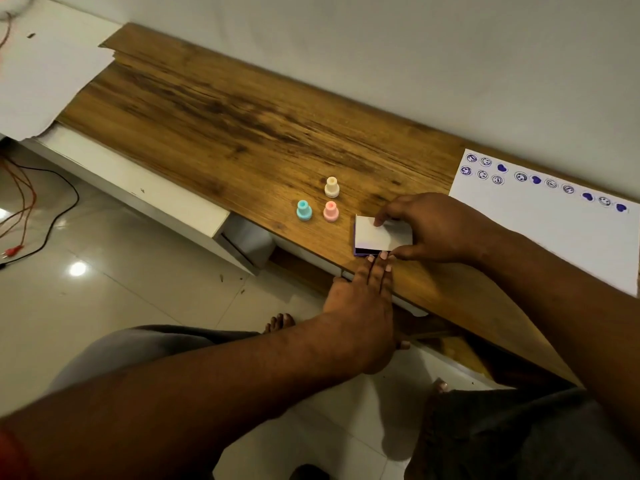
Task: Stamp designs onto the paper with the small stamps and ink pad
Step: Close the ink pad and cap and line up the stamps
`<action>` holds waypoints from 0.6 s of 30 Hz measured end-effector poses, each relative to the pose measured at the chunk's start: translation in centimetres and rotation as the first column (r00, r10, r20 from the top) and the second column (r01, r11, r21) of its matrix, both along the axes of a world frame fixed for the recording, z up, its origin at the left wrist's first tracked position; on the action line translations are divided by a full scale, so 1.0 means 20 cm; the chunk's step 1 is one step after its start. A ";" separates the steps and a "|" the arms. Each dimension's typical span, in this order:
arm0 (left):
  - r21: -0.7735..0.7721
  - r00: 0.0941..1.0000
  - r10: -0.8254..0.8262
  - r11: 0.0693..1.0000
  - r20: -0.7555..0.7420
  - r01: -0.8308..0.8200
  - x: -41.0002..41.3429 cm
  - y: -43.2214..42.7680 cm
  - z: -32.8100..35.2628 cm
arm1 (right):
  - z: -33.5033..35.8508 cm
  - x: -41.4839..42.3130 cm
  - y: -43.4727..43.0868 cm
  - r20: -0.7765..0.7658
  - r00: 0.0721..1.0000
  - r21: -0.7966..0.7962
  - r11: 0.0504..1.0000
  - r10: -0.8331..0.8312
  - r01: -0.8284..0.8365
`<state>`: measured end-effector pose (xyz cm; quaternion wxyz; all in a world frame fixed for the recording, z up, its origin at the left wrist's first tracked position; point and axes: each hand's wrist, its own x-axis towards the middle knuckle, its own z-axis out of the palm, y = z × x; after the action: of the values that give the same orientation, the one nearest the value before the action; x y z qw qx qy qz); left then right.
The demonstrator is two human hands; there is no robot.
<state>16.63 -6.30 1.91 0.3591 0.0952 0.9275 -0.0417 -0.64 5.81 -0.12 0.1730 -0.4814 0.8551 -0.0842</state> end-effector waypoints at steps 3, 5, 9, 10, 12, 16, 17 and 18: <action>-0.004 1.000 -0.001 1.000 0.003 0.001 0.00 0.00 0.02 | 0.01 0.01 0.00 -0.028 0.999 -0.002 1.000 0.017 -0.017; -0.004 1.000 0.000 1.000 0.002 0.000 0.00 0.00 0.03 | 0.02 0.01 -0.01 -0.052 0.998 0.001 1.000 0.023 -0.023; -0.009 1.000 0.012 1.000 0.029 -0.012 0.02 0.01 0.05 | 0.02 0.01 0.00 -0.054 0.998 -0.019 1.000 0.009 -0.010; -0.017 0.999 0.020 1.000 0.041 -0.019 0.02 0.01 0.06 | 0.02 0.01 0.01 -0.050 0.999 -0.024 1.000 0.003 -0.005; -0.039 0.998 0.033 0.999 0.061 -0.031 0.03 0.01 0.06 | 0.03 0.02 0.01 -0.053 0.999 -0.018 1.000 0.007 -0.008; -0.053 0.997 0.041 0.998 0.071 -0.037 0.03 0.01 0.05 | 0.04 0.05 0.00 -0.074 0.997 0.011 0.999 0.031 -0.030; -0.053 0.997 0.039 0.998 0.069 -0.035 0.03 0.00 0.05 | 0.04 0.05 -0.01 -0.071 0.997 0.015 0.999 0.030 -0.029; -0.054 0.997 0.035 0.998 0.065 -0.032 0.03 0.00 0.05 | 0.05 0.05 -0.01 -0.065 0.997 0.018 0.999 0.029 -0.028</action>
<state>17.13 -6.26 2.84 0.3925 0.0714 0.9152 -0.0572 0.39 5.62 0.81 0.1503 -0.4946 0.8540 -0.0589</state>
